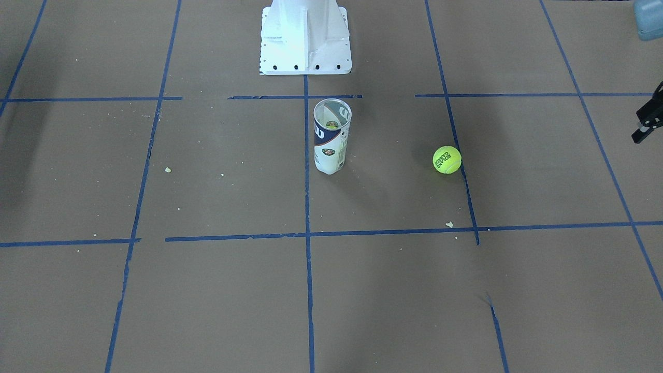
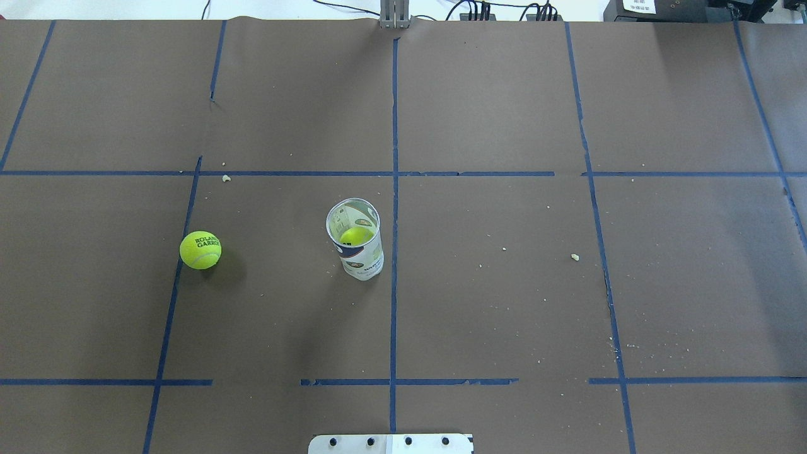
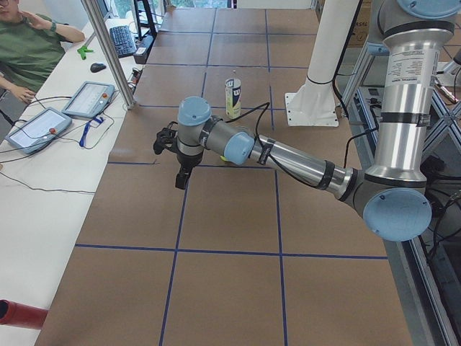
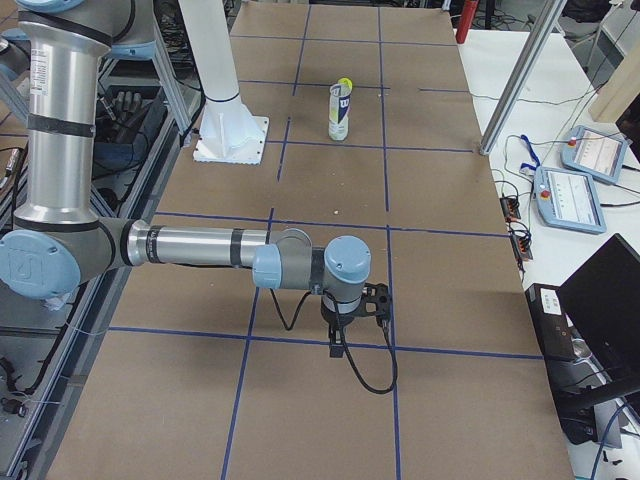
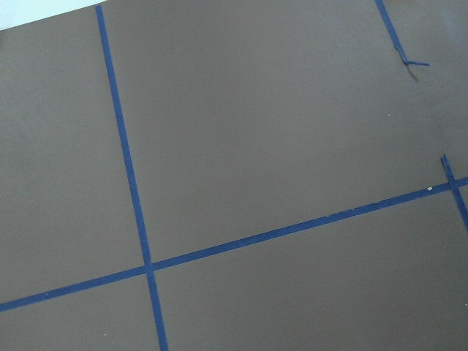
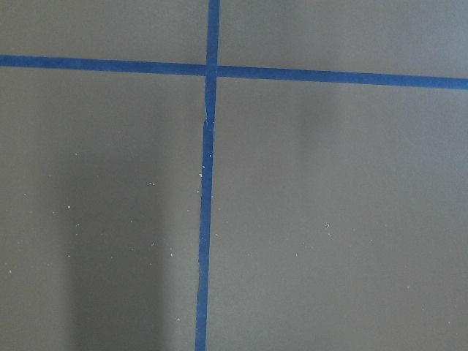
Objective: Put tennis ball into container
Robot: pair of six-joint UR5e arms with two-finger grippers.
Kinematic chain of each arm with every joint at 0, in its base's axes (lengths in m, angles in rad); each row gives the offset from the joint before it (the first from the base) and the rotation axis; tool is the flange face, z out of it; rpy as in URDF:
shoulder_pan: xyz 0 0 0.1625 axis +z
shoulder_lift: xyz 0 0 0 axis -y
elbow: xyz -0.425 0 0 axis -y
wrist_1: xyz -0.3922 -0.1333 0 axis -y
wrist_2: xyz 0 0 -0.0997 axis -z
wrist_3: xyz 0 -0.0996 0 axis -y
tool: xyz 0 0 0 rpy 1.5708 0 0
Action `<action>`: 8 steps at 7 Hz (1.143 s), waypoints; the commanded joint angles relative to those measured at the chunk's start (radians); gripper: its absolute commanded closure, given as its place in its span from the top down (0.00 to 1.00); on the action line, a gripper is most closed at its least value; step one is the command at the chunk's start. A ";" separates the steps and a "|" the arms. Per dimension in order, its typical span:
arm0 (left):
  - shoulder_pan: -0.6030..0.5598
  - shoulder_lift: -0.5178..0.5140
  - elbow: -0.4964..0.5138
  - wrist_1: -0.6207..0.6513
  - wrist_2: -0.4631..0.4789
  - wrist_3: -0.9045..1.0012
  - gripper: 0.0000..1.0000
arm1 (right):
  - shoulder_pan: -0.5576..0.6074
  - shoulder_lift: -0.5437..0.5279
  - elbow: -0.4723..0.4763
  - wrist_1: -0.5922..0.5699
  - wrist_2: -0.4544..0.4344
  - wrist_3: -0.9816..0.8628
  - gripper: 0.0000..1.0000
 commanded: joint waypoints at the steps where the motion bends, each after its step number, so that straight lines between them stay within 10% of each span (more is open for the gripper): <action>1: 0.152 -0.008 -0.012 -0.134 0.077 -0.278 1.00 | 0.000 0.000 0.000 0.000 0.000 0.000 1.00; 8: 0.664 -0.138 0.029 -0.175 0.407 -0.873 1.00 | 0.000 0.000 0.000 0.000 0.000 0.000 1.00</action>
